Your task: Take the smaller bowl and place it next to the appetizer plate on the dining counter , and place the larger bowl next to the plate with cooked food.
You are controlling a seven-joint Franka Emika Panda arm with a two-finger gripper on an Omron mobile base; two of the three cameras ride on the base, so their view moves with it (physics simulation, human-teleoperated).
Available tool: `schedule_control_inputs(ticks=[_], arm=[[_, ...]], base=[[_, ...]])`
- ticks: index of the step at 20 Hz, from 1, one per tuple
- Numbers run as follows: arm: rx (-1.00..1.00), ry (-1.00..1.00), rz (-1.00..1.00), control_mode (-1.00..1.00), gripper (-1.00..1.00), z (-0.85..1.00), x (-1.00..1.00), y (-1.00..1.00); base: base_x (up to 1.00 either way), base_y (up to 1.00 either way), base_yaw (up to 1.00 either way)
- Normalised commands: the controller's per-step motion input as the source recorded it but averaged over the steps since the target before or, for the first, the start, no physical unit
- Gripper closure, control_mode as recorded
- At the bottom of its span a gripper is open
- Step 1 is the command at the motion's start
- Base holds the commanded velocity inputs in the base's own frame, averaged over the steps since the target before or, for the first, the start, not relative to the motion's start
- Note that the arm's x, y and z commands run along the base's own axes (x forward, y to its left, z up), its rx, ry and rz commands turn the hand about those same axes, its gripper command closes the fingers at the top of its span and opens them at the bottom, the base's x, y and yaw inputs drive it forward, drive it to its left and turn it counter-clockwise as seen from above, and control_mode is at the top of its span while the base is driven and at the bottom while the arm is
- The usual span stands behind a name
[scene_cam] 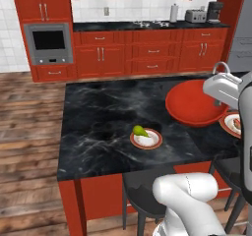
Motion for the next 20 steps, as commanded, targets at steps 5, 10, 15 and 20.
schedule_control_inputs(ticks=[5, 10, 15, 20], arm=[[0.0, 0.0, 0.0, 1.0, 1.0, 0.0, 0.0, 0.0], [-0.02, 0.01, -0.09, -1.0, 1.0, -0.14, 0.23, -0.2], [0.0, 0.0, -0.06, -1.0, 1.0, -0.15, 0.14, -0.38], [0.03, -0.05, 0.0, -1.0, 1.0, -0.22, 0.01, -0.19]], base=[[0.43, 0.0, -0.06], [0.0, 0.0, 0.0], [0.0, 0.0, 0.0], [0.0, 0.0, 0.0]])
